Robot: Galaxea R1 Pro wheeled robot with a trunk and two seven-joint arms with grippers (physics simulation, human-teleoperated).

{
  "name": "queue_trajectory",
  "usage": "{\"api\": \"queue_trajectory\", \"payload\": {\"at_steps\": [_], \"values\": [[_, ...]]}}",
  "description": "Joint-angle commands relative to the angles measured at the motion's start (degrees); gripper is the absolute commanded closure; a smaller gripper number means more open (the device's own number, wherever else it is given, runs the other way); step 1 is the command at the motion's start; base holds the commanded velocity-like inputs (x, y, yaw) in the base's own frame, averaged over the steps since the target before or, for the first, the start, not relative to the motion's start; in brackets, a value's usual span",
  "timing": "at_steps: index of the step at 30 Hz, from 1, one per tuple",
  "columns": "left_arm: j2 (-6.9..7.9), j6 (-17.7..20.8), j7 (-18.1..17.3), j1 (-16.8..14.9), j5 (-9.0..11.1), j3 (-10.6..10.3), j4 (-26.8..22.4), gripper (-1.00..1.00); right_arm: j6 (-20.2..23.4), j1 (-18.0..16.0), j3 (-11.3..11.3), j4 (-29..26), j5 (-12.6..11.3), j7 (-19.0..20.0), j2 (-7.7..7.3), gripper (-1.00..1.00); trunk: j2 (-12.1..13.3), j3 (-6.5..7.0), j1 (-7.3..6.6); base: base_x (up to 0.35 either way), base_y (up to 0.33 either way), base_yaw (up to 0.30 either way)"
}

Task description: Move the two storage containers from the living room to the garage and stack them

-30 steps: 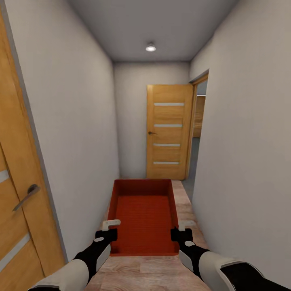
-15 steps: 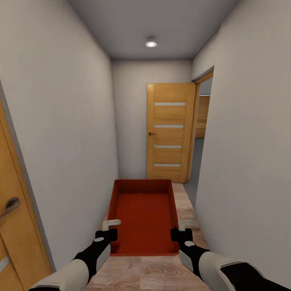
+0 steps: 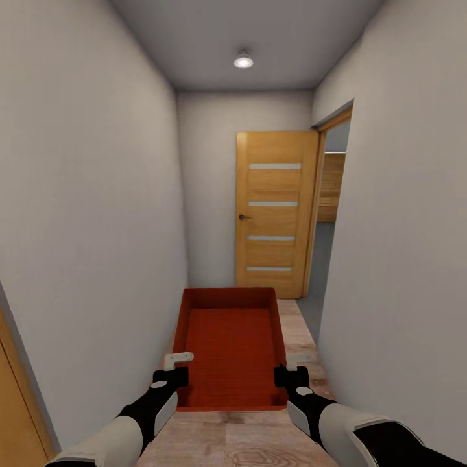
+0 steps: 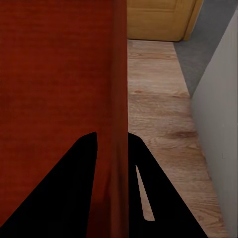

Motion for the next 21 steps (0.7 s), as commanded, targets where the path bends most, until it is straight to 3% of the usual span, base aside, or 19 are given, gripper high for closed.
{"api": "queue_trajectory", "payload": {"at_steps": [1, 21], "values": [[0.8, -0.1, 0.4, 0.0, 0.4, -0.2, 0.1, 1.0, -0.1, -0.1, -2.3, -2.9, 1.8, 0.5, 0.05, 1.0, 0.0, -0.02, 0.05, 0.321, 0.0, 0.0], [0.8, -0.1, 0.4, 0.0, 0.4, -0.2, 0.1, 1.0, -0.1, -0.1, -2.3, -2.9, 1.9, 0.5, 0.05, 1.0, 0.0, -0.02, 0.05, 0.321, 0.0, 0.0]]}}
